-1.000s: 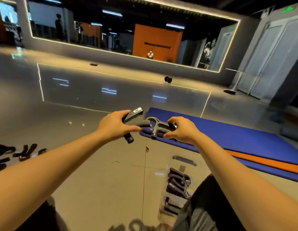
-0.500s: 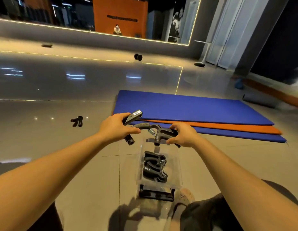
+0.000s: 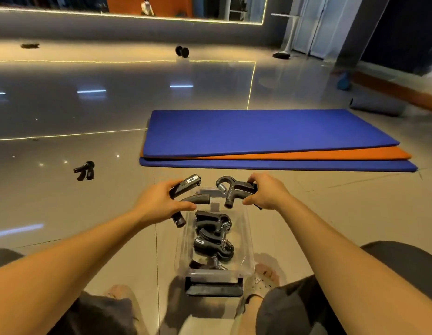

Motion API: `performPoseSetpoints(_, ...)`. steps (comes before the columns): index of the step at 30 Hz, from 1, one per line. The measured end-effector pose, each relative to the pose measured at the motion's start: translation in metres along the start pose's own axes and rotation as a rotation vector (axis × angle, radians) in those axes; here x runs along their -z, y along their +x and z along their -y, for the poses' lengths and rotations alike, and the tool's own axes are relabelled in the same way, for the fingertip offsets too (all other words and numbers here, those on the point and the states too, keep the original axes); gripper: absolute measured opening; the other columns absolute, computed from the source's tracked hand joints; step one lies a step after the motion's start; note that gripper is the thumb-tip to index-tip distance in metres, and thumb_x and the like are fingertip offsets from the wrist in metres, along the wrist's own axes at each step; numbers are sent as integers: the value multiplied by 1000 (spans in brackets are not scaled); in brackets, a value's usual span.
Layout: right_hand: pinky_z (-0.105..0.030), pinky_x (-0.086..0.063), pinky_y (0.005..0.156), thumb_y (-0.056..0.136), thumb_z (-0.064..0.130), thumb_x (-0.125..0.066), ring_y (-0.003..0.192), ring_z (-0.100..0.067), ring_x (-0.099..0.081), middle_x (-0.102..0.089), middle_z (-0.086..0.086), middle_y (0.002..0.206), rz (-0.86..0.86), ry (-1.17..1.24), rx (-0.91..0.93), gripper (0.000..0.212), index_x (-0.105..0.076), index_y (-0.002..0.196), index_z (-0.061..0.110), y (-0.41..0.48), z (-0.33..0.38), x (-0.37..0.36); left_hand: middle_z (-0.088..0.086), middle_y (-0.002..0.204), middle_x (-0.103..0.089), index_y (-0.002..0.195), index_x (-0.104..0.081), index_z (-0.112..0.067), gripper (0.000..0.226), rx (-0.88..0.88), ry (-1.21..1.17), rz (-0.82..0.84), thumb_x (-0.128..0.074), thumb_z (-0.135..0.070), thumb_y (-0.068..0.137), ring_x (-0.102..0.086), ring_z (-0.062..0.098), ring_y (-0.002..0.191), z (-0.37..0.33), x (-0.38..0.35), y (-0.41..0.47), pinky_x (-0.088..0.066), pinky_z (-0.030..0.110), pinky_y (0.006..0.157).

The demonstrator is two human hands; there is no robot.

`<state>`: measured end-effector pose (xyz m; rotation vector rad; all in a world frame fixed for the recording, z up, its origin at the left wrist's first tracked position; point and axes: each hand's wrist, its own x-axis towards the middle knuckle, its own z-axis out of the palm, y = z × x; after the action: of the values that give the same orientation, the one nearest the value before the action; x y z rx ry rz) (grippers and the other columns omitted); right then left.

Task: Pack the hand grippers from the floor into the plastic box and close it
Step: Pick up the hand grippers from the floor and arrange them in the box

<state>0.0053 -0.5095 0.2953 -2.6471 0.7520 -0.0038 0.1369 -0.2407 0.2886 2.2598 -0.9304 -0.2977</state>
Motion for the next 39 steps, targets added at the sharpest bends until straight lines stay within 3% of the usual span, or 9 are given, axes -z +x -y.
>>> performPoseSetpoints(5,-29,-54,59,72,40,-88,68,-11,-66,-61,11,85,11,-13,0,52,-60,114,28,28,-13,-25,-18,118,-61,143,-48,-37,85,65,-80,97,-82,-61,68,-60,7,104,10,-27,29,-51,27,85)
performPoseSetpoints(10,-32,-58,65,72,42,-87,71,-11,-66,-65,7,95,31,23,-2,56,-59,118,26,47,-23,-36,-11,106,-69,140,-51,-39,69,180,-256,277,-82,-45,79,-71,5,89,26,-29,41,-54,16,65)
performPoseSetpoints(17,-33,-63,65,73,41,-88,65,-12,-71,-63,11,89,78,203,7,54,-53,113,29,72,-14,-33,2,111,-66,149,-42,-37,52,254,-218,402,-56,-23,101,-65,19,97,30,-24,70,-53,27,77)
performPoseSetpoints(22,-37,-64,69,74,41,-87,70,-16,-72,-63,6,92,116,250,40,52,-53,112,29,90,0,-37,6,105,-64,142,-45,-37,43,360,-286,302,-52,-20,103,-64,17,88,40,-25,79,-53,23,66)
performPoseSetpoints(26,-38,-64,71,74,41,-87,66,-15,-72,-63,9,87,153,255,48,54,-53,114,27,101,9,-45,12,103,-70,126,-53,-24,35,534,-440,163,-62,-11,95,-70,22,93,53,-22,79,-57,34,81)
performPoseSetpoints(28,-38,-64,70,74,40,-87,63,-14,-73,-65,8,85,179,273,29,53,-54,112,26,104,12,-50,15,105,-69,126,-50,-22,40,609,-537,117,-65,-6,92,-71,23,91,57,-24,77,-60,35,81)
performPoseSetpoints(31,-44,-63,75,73,40,-88,65,-17,-74,-69,3,86,238,348,-1,53,-55,111,25,105,18,-60,18,107,-69,143,-36,-27,62,699,-746,31,-62,0,93,-74,25,84,60,-30,76,-62,33,67)
performPoseSetpoints(34,-47,-60,81,72,44,-87,76,-21,-73,-69,1,91,233,350,-9,54,-53,110,25,104,24,-68,21,111,-69,149,-33,-40,78,711,-891,11,-63,4,91,-76,27,86,61,-34,78,-62,36,68)
performPoseSetpoints(39,-46,-58,83,72,50,-85,84,-22,-69,-67,1,102,169,271,11,60,-51,115,24,101,29,-73,21,112,-65,132,-44,-37,61,692,-914,19,-58,8,93,-70,26,80,61,-37,85,-63,42,69)
